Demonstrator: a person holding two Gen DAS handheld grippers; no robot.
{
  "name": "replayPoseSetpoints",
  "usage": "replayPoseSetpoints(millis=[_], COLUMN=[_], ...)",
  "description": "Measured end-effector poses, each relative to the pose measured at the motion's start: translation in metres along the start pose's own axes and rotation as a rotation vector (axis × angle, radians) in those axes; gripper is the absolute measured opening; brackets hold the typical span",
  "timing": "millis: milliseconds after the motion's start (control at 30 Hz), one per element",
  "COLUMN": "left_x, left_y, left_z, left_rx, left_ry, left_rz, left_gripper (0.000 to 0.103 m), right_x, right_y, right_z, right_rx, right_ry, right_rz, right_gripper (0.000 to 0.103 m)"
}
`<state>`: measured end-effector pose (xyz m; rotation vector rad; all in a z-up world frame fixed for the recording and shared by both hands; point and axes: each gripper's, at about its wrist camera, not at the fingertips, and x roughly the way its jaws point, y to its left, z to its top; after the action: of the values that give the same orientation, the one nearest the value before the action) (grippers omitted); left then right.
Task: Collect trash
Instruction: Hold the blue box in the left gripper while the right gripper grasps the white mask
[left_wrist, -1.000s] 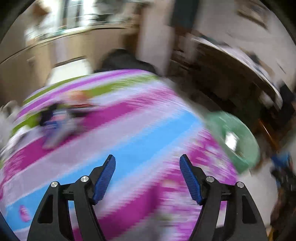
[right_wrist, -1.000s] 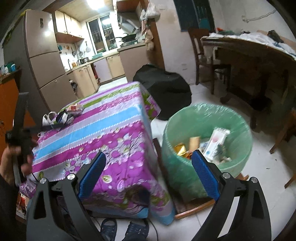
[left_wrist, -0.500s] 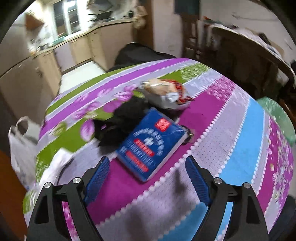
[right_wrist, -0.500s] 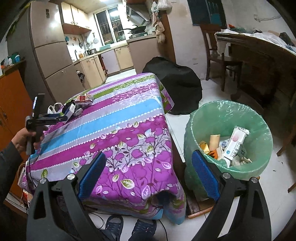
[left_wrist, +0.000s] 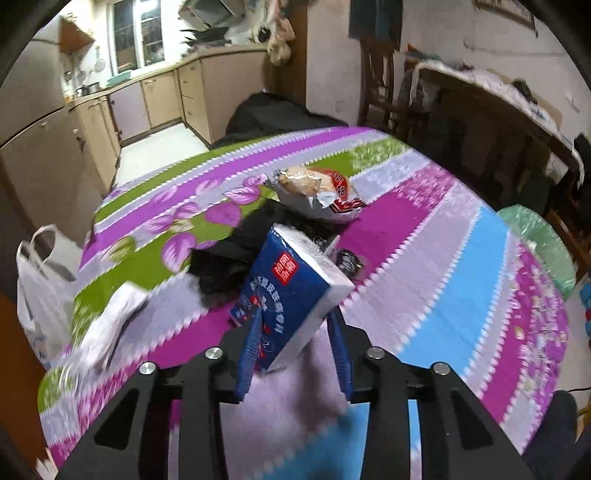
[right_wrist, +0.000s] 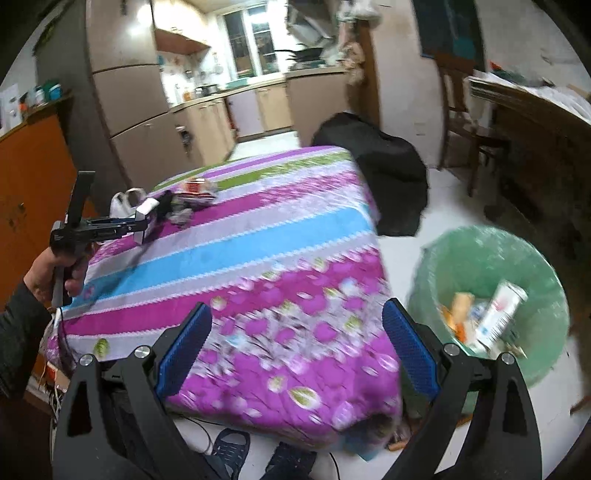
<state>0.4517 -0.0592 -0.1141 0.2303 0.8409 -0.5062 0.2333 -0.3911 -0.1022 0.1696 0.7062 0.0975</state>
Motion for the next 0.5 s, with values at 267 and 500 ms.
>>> replayPoseSetpoints(millis=[267, 500], left_x=[-0.06, -0.071], left_y=[0.026, 0.039], left_z=[-0.051, -0.08], left_rx=[-0.234, -0.355], left_ry=[-0.064, -0.094], left_rz=[-0.033, -0.062], left_gripper=[0.034, 0.034], right_x=[0.058, 0.143], right_y=[0.06, 0.144], right_z=[0.058, 0.104], right_rx=[-0.1, -0.252], right_ry=[0.026, 0.134], right_rz=[0.201, 0.345], right_gripper=[0.071, 0.062])
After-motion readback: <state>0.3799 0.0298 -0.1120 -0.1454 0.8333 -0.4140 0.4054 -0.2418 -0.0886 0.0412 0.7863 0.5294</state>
